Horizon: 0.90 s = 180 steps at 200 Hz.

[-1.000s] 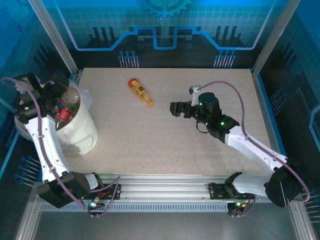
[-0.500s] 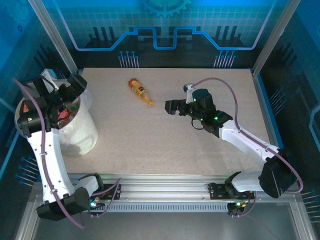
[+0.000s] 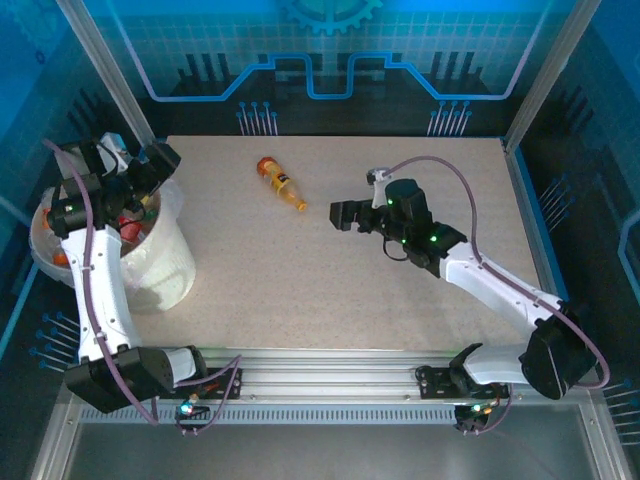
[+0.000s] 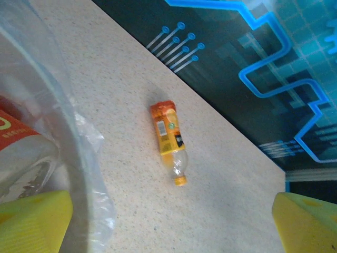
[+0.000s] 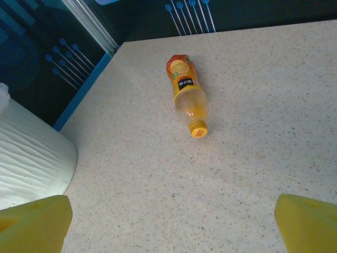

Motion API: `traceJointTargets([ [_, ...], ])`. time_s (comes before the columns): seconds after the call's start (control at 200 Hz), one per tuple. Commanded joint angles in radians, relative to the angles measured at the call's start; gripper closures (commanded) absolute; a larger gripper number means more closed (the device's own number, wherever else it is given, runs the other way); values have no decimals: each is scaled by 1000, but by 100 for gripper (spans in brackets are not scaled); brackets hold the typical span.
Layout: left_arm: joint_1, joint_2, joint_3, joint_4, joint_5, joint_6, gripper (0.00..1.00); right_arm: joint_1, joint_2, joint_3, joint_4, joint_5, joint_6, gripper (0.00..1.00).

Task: Put the plastic bottles in the bin

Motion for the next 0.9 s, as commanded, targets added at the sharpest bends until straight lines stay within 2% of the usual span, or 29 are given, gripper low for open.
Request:
traceJointTargets([
  [0.0, 14, 9, -15, 32, -134, -14, 1, 16, -31, -20, 5, 22, -24, 0],
  [0.125, 41, 50, -15, 21, -112, -27, 1, 16, -17, -19, 8, 19, -42, 0],
  [0.24, 40, 26, -14, 42, 2, -38, 1, 16, 26, 4, 29, -3, -101, 0],
  [0.355, 36, -27, 8, 36, 53, -32, 1, 25, 130, 69, 29, -39, -212, 0],
  [0.505, 31, -100, 27, 1, 56, -1, 1, 78, 310, 201, -8, 30, -364, 0],
  [0.56, 13, -123, 24, 4, 72, 19, 1, 88, 386, 274, -45, 69, -355, 0],
  [0.665, -35, -174, -8, 47, 138, 30, 1, 87, 527, 413, -111, 49, -312, 0],
  [0.895, -182, -253, -144, 223, 260, -46, 1, 86, 828, 741, -276, 63, -194, 0],
])
